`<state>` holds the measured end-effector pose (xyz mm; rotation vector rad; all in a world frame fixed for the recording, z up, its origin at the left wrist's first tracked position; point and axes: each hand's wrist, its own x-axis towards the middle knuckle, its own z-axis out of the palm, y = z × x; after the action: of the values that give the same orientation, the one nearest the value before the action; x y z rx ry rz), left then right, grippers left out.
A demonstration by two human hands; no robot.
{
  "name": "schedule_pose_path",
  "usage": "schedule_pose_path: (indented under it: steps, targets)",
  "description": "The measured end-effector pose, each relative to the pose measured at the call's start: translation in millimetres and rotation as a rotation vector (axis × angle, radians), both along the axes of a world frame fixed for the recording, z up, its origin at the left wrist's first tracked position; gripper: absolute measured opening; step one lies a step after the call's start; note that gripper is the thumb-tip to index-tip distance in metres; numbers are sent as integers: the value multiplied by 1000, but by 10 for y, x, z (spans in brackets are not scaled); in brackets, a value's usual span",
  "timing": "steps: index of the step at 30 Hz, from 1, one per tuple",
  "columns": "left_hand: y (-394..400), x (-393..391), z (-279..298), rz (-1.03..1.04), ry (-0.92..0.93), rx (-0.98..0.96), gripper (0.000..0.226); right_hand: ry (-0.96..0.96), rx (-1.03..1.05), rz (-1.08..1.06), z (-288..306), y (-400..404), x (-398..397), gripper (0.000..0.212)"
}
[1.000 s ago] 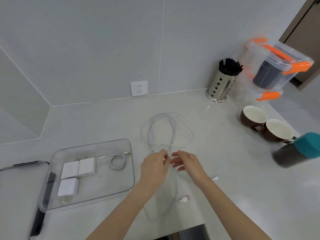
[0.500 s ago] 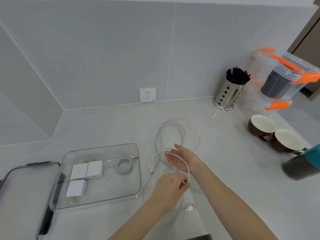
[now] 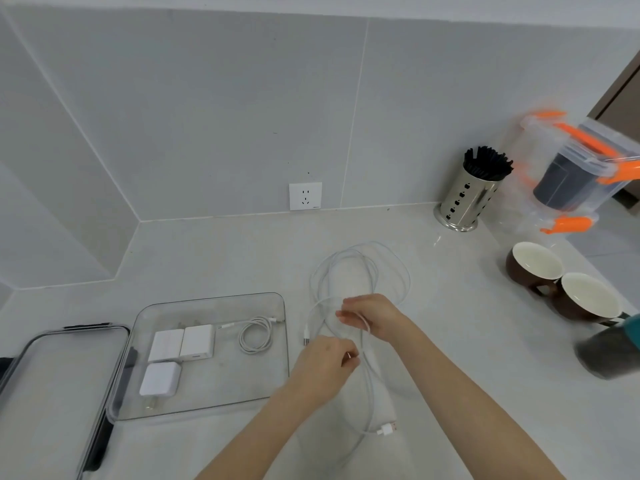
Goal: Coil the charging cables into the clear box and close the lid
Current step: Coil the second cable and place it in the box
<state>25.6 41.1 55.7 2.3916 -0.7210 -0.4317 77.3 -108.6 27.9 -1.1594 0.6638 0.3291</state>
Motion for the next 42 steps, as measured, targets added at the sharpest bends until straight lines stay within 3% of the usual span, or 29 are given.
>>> schedule_pose_path:
  steps: [5, 10, 19, 26, 33, 35, 37, 39, 42]
  targets:
    - [43, 52, -1, -6, 11, 10, 24, -63, -231, 148, 238, 13, 54, 24]
    - [75, 92, 57, 26, -15, -39, 24, -176, -146, 53, 462, -54, 42, 21]
    - [199, 163, 257, 70, -9, -154, 22, -150, -194, -113, 586, -270, -277, 20]
    - [311, 225, 539, -6, 143, -152, 18, -127, -408, 53, 556, -93, -393, 7]
    - [551, 286, 1075, 53, 230, -294, 22, -171, -485, 342, 601, 245, -351, 11]
    - [602, 285, 1148, 128, 344, -416, 24, -233, -640, 306, 664, 335, -278, 21]
    - [664, 300, 1197, 219, 486, -607, 25, -362, -730, 134, 766, 424, -203, 28]
    - [718, 319, 1234, 270, 583, -738, 26, -501, -584, 32, 898, 513, -144, 35]
    - [788, 363, 1271, 300, 816, -930, 26, -659, -267, 81, 1054, 738, -86, 40]
